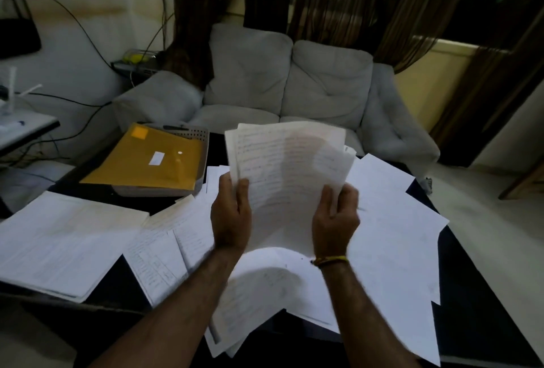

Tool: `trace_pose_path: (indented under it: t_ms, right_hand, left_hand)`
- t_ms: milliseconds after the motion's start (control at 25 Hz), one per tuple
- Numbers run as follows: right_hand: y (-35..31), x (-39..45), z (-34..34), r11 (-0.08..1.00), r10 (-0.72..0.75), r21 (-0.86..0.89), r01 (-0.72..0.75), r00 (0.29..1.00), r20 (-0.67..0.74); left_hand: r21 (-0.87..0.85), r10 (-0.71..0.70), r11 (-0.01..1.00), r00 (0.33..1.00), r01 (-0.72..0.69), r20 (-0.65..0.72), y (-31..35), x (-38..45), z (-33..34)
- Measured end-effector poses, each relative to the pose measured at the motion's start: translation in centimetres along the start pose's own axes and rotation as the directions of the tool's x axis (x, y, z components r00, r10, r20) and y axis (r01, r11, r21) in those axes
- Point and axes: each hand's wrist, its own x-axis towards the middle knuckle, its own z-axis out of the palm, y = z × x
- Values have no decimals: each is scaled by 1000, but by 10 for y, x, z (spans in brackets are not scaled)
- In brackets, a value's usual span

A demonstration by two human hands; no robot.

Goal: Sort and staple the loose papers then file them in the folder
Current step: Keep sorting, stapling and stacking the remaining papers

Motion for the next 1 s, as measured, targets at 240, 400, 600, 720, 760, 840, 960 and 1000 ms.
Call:
trace_pose_path:
  t_ms: [240,400,600,720,760,840,960,1000]
  right_hand:
    - [-4,0,-3,998,-67,7,68,974,217]
    - [-24,48,10,915,-331,-199,352,935,129]
    - [-12,46,14,963,-257,-73,259,966,37]
    - [0,30,9,953,166,221,-208,967,192]
    - [7,22,10,925,267,199,-324,926,267]
    - [16,8,9,956,268,39,-292,917,294]
    - [3,5,13,996,59,50,-70,982,181]
    - [-1,6,16,998,23,57,-32,989,145]
  left_hand:
    - [113,244,963,970,-243,7,21,20,-5]
    - [266,368,900,929,-346,-38,25,40,4]
    - [148,366,925,926,-351,-89,28,42,1]
    - [-52,82,995,996,-84,-34,20,27,4]
    - [-64,-50,997,999,50,-1,13,16,5]
    - [30,-162,986,987,162,5,5,-4,10]
    - [72,-65,995,990,75,-122,9,-7,20]
    - [63,-75,994,986,85,-148,13,-4,24]
